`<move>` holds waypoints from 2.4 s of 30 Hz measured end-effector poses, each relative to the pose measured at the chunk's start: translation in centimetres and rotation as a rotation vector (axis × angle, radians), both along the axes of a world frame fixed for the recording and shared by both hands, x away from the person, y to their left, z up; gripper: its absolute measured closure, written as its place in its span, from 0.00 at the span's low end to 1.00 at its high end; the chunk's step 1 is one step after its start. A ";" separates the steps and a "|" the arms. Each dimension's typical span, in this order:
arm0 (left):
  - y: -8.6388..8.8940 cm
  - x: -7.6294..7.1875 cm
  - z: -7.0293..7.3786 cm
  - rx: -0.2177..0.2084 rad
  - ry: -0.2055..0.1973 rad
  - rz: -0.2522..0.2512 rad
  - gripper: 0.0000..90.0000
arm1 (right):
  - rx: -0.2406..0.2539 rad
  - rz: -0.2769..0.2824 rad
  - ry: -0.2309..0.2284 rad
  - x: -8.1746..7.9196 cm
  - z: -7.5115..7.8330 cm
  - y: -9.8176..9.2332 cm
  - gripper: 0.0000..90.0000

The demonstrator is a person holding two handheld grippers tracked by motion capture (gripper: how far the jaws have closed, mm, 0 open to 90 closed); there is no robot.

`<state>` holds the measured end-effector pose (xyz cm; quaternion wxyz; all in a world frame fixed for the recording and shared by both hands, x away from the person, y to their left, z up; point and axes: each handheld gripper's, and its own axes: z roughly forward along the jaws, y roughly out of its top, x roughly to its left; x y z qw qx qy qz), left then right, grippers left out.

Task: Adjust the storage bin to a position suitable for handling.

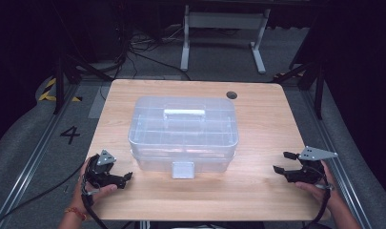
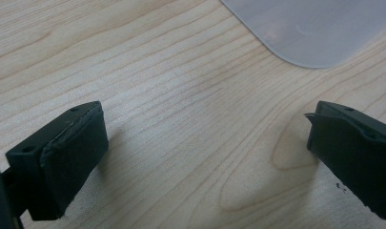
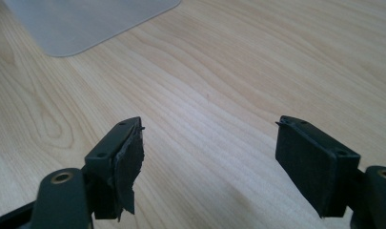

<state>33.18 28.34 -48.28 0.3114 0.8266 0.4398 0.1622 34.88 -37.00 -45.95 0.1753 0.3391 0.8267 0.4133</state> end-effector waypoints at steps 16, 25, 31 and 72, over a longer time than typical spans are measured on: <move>0.0 0.0 0.0 -0.001 -0.001 0.000 0.00 | 0.042 0.012 -0.061 1.5 3.3 1.5 0.35; 0.0 0.0 0.0 0.000 -0.001 -0.001 0.00 | 0.039 0.027 -0.093 2.4 5.0 3.0 0.35; 0.0 0.0 0.0 -0.001 0.000 0.000 0.00 | 0.038 0.030 -0.116 3.2 6.2 3.9 0.35; 0.0 0.0 0.0 -0.001 -0.001 0.000 0.01 | 0.069 0.079 -0.215 7.2 12.8 10.2 0.39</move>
